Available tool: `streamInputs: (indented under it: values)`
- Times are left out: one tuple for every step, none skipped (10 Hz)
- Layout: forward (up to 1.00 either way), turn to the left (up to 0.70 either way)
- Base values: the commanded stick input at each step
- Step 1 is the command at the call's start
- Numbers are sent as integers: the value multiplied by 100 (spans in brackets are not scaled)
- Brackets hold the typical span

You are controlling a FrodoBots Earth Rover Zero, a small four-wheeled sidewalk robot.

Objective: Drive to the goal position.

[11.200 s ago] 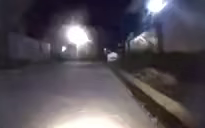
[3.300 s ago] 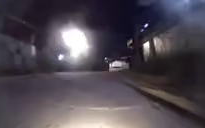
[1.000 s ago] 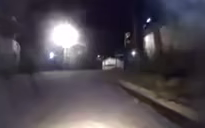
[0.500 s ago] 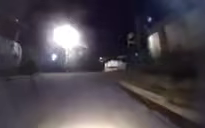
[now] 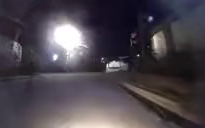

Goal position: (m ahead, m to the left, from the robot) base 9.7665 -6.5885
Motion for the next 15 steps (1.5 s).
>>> streamInputs:
  values:
    - [70,0]
    - [70,0]
    - [70,0]
    - [70,0]
    - [70,0]
    - [70,0]
    - [70,0]
    - [70,0]
    - [70,0]
    - [70,0]
    - [70,0]
    - [70,0]
    - [70,0]
    - [70,0]
    - [70,0]
